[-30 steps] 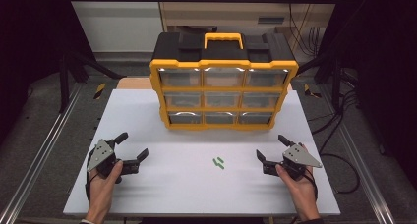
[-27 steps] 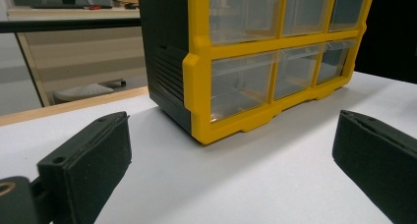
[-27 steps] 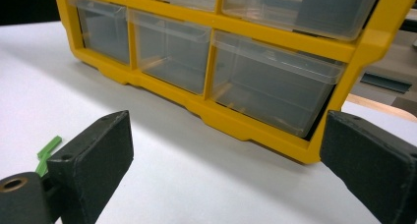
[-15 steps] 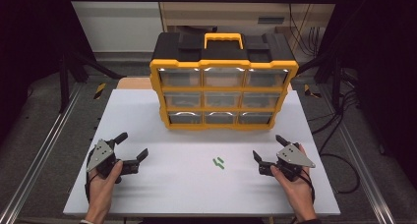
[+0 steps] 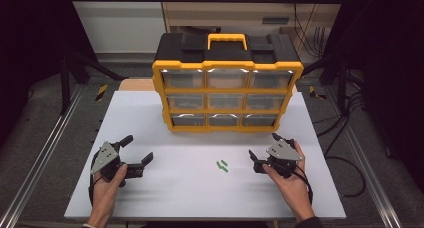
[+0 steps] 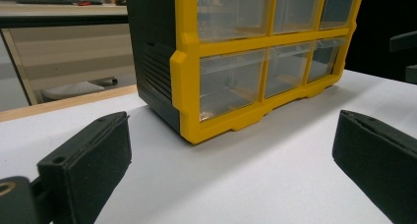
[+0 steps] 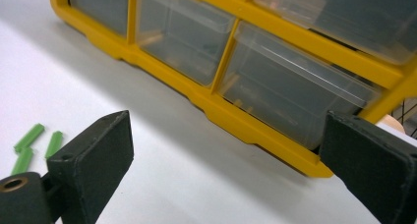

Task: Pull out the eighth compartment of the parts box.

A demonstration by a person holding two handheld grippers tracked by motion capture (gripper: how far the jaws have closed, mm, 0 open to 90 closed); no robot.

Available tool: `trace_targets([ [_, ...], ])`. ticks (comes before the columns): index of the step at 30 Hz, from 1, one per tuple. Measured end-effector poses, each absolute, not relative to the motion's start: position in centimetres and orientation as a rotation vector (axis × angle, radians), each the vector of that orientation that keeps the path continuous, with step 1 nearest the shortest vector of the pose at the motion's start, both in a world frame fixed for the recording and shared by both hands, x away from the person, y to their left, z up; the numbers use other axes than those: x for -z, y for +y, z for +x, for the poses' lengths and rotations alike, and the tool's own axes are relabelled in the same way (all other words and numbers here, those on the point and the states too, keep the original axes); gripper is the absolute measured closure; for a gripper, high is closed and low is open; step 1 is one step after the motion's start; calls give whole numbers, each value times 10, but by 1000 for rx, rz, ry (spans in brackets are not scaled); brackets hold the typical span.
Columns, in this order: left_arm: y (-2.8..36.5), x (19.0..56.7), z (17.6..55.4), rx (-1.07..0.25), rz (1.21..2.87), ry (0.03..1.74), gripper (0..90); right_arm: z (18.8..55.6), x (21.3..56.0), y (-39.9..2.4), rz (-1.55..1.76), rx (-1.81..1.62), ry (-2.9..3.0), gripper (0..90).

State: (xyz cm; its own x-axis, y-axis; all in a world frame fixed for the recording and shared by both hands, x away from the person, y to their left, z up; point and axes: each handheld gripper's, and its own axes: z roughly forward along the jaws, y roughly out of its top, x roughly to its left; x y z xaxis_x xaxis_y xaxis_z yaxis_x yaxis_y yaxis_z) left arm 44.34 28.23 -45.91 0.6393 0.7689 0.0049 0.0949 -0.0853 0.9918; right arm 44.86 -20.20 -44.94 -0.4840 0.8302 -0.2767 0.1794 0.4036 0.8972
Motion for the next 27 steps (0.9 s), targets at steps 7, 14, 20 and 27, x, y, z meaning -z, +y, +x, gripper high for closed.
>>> trace_targets([
  [7,284,460,443,-670,1588,752,8,462,438,-180,787,-967,1982,58],
  [14,285,458,443,-689,1583,763,9,474,429,-161,679,-834,2021,67],
  [20,283,458,443,-691,1594,757,9,483,427,-148,602,-747,2026,84],
  [27,282,458,443,-694,1596,758,9,489,423,-138,498,-642,2015,99],
])
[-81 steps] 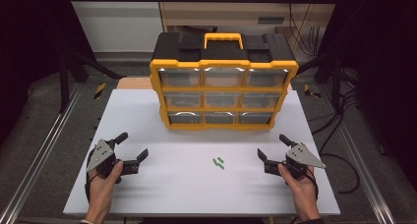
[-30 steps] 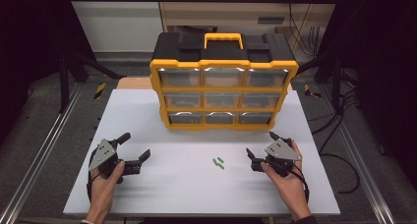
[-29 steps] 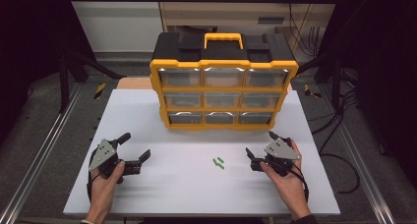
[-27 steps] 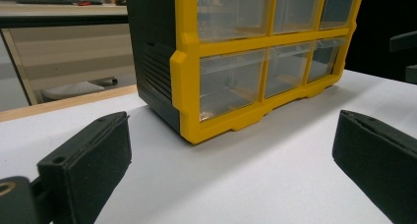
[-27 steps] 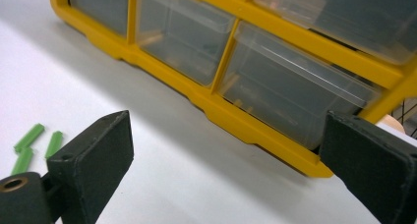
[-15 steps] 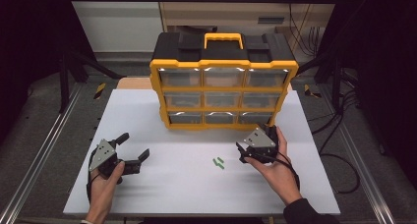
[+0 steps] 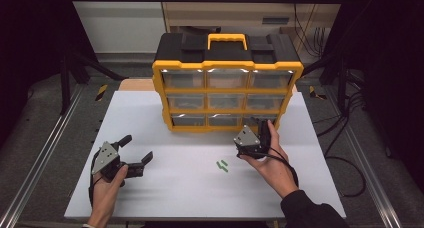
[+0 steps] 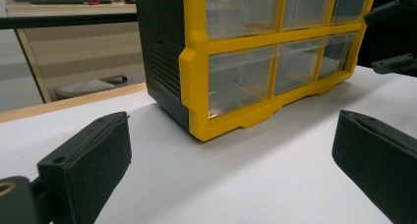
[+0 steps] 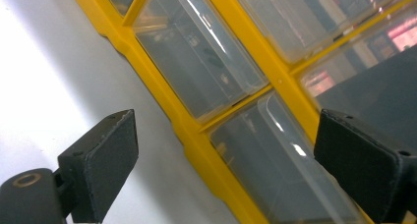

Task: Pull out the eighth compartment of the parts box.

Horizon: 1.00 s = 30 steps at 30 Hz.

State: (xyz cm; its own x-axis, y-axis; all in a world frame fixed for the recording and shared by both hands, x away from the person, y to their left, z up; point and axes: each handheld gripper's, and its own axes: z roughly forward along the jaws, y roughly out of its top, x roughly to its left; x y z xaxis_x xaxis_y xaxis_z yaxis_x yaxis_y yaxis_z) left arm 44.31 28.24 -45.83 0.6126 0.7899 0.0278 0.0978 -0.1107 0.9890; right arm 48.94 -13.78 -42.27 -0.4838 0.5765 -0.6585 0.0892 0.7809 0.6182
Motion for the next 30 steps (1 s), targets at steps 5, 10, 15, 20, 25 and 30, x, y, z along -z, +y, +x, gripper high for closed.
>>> trace_targets([
  [5,284,459,443,-690,1594,764,9,491,422,-131,453,-601,1994,109],
  [10,285,459,443,-689,1588,768,9,492,423,-126,422,-567,1972,124],
  [15,283,458,443,-694,1594,757,9,491,429,-122,393,-513,1956,143],
  [20,282,458,443,-694,1600,757,9,492,433,-116,359,-477,1950,154],
  [25,282,458,443,-696,1602,758,9,495,436,-112,351,-446,1937,164],
  [30,281,458,442,-701,1612,752,9,496,437,-111,304,-417,1920,191],
])
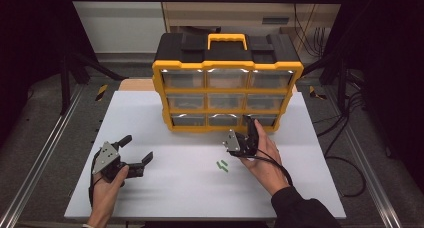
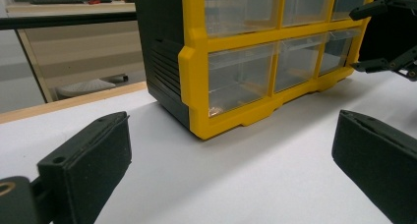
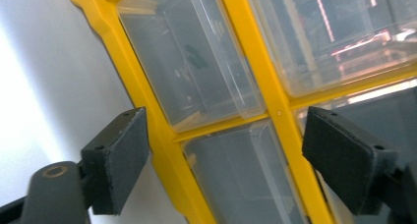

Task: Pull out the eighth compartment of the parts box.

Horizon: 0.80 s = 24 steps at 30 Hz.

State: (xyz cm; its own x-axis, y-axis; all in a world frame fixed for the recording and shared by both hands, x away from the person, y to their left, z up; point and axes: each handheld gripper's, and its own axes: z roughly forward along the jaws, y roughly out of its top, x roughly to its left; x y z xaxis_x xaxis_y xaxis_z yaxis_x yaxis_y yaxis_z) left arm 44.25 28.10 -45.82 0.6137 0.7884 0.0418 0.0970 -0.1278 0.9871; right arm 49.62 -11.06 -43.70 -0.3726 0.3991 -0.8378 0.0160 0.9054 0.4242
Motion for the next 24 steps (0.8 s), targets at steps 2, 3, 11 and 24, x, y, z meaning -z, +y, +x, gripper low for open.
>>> trace_targets([
  [2,281,458,442,-699,1613,751,10,497,436,-111,299,-419,1911,201],
  [3,281,458,443,-699,1613,752,10,498,436,-110,315,-425,1908,207],
  [11,281,459,443,-708,1625,751,10,503,439,-105,278,-366,1872,270],
  [24,282,458,442,-707,1619,750,11,509,446,-96,227,-285,1849,388],
])
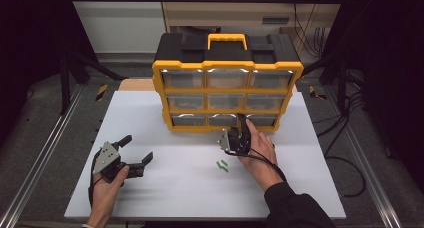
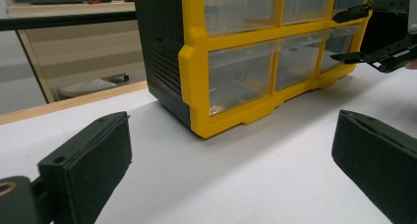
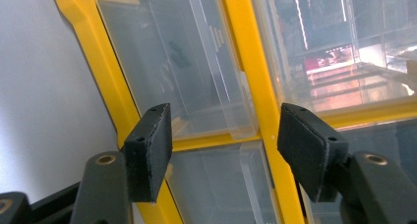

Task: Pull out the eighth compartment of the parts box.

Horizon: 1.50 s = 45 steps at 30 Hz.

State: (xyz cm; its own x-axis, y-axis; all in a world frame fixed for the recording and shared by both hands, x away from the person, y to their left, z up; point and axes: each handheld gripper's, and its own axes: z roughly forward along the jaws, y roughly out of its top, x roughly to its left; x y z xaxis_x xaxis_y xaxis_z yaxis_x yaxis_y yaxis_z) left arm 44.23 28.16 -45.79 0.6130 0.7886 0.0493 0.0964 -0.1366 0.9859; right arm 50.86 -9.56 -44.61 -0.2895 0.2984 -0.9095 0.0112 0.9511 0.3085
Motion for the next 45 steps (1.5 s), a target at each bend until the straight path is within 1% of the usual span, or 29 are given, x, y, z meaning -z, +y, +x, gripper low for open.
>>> trace_targets([
  [7,281,458,442,-702,1620,749,12,511,450,-93,208,-248,1849,450],
  [16,281,459,443,-697,1621,749,13,515,450,-94,205,-253,1850,493],
  [45,281,459,443,-688,1626,745,14,520,456,-91,107,-165,1806,560],
])
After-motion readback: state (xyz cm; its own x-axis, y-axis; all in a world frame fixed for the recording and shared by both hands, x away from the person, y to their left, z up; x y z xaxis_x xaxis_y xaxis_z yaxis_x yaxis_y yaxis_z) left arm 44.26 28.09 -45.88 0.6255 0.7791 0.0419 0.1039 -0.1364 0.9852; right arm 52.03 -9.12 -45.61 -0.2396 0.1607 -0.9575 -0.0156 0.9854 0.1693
